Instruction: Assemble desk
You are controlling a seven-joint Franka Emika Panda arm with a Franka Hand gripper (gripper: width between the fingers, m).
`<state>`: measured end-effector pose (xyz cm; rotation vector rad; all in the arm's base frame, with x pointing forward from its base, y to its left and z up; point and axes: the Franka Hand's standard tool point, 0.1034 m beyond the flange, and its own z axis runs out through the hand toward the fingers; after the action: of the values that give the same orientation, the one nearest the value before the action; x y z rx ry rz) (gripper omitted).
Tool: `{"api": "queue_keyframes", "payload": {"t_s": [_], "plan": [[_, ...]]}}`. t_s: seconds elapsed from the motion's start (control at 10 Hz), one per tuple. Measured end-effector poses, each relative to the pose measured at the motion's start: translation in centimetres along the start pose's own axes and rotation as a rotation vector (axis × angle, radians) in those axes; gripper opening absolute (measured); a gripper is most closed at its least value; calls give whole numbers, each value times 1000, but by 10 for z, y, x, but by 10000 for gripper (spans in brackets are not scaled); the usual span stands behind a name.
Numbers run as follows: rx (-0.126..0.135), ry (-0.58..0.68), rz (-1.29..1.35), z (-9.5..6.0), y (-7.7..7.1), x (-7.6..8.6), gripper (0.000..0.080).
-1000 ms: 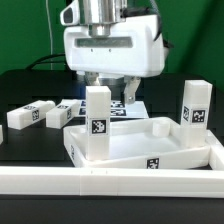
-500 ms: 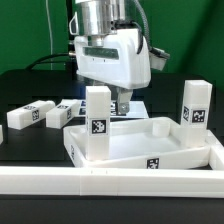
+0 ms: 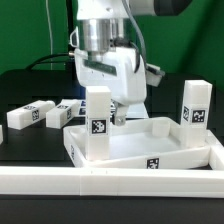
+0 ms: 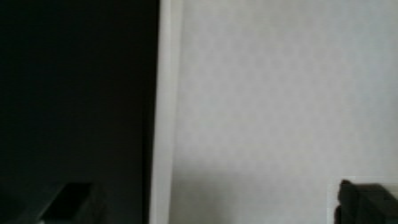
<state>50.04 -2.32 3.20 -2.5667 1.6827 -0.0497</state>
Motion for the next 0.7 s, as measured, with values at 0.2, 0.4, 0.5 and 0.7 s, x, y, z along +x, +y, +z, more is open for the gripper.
{"api": "queue_keyframes", "payload": {"t_s": [0.2, 0.4, 0.5, 0.7], "plan": [[-33, -5, -8, 18, 7, -3, 649], [-40, -7, -9, 22, 9, -3, 649], [-41, -8, -9, 22, 9, -3, 559], [-41, -8, -12, 22, 9, -3, 241]]}}
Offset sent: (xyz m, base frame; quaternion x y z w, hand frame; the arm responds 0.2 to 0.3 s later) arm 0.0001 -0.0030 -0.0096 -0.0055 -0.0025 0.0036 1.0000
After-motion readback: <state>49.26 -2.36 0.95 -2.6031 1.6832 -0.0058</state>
